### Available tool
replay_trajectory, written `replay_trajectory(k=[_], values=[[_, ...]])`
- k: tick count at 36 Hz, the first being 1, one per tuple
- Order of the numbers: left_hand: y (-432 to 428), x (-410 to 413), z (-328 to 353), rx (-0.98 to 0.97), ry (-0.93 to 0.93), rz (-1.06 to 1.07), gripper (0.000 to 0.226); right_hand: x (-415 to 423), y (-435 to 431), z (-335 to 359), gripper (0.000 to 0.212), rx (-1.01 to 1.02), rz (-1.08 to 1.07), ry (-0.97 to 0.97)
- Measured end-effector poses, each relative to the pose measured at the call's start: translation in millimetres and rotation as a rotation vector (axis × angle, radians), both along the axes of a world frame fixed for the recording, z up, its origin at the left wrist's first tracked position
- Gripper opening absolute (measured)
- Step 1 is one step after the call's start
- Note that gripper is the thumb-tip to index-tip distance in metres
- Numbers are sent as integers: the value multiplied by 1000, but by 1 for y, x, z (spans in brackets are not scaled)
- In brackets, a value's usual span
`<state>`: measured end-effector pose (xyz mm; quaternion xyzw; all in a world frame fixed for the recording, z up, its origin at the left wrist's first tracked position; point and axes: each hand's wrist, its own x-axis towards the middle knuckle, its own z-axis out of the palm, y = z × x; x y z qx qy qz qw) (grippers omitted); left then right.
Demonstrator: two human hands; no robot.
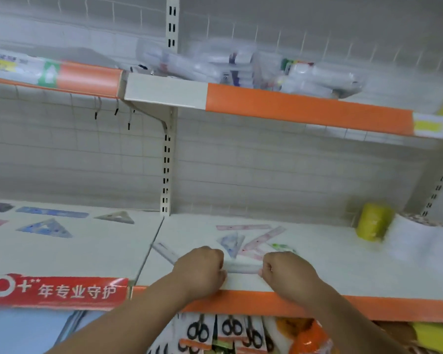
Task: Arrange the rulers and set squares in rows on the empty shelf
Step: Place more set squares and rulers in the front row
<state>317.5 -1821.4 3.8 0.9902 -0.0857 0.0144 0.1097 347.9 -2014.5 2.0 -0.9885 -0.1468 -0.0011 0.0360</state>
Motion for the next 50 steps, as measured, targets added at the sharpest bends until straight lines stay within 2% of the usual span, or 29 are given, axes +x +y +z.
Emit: replay_trajectory(k=[5,9,15,20,25,31,37,44,50], values=[[-21,22,-1,10,31,7,29,20,-20,-1,35,-4,-9,22],[-29,43,1,31,35,-7,31,34,-25,-1,26,-5,-33,31],[-26,74,1,56,17,-41,30,61,-32,-4,36,-10,-91,7],[-19,99,0,65,33,-42,28,82,-29,-9,37,18,-135,-12],[-18,115,-8,87,80,-62,29,97,-24,-21,20,22,-128,5],[-26,128,-14,92,107,-59,27,125,-26,-26,25,-27,-117,-13],[-39,141,-19,62,122,-30,28,161,-33,-28,17,-25,-117,-43],[-64,150,-30,6,80,46,30,204,-28,-32,23,107,-5,-67],[-90,167,-34,38,49,113,41,225,-22,-42,32,50,178,-46]])
